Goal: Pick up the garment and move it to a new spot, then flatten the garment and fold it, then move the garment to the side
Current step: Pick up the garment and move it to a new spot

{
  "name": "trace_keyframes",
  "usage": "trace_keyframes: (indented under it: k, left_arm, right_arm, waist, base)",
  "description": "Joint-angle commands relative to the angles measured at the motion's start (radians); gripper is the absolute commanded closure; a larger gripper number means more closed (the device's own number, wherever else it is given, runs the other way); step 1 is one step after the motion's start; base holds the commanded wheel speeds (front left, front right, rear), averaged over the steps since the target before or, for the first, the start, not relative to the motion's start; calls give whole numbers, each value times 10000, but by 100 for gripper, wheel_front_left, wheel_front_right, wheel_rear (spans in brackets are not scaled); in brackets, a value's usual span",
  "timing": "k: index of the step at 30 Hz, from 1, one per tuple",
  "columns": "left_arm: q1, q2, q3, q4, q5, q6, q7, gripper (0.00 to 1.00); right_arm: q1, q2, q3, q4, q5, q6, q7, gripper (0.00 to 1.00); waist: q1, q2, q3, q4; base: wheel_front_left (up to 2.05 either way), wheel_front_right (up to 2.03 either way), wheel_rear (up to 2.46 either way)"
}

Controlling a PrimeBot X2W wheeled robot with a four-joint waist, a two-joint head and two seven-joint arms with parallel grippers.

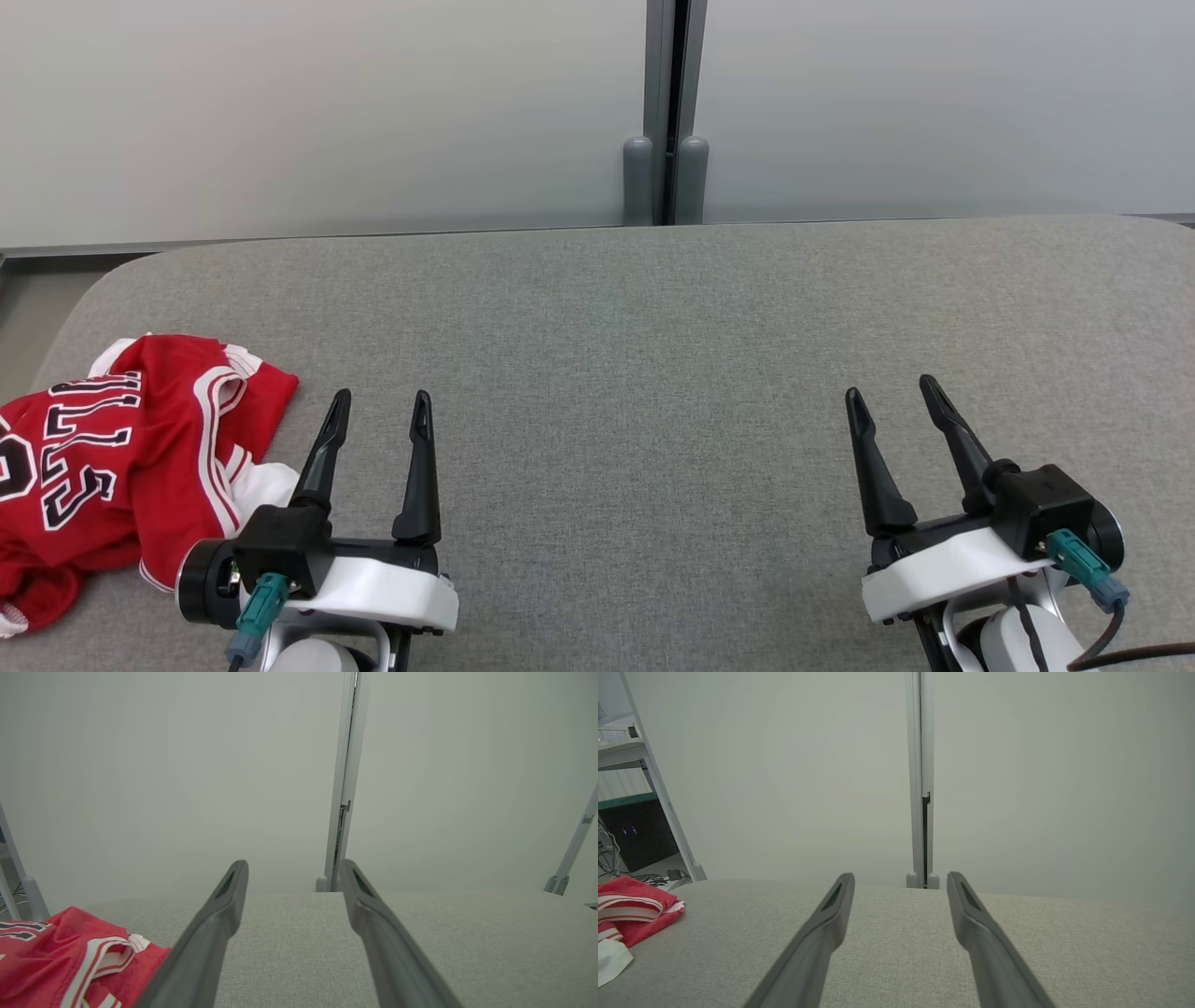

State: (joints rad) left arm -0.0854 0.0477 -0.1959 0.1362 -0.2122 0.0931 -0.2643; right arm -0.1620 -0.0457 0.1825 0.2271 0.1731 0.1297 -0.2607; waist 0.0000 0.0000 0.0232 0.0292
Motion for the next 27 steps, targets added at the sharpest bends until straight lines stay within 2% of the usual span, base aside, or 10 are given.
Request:
trace_keyframes:
  k: [1,13,22,27]
  left_arm:
    - [-144,49,31,13,-19,8,-3,0]
    - [-273,51,160,203,-96,83,-3,0]
    - [-190,51,300,294,-245,221,-3,0]
    - [-155,49,390,327,-367,292,-3,0]
  right_arm:
    - [-74,-84,-28,-23,16,19,-68,0]
    - [-135,-83,-40,-54,78,19,-68,0]
    - [-10,-80,129,-8,208,19,-61,0]
    - [73,-80,326,14,352,19,-61,0]
  waist:
    - [0,0,6,8]
    - [0,0,135,239]
    - [0,0,65,911]
    - [0,0,51,1521]
  base:
    - [0,0,0]
    - [0,0,0]
    - [0,0,0]
    - [0,0,0]
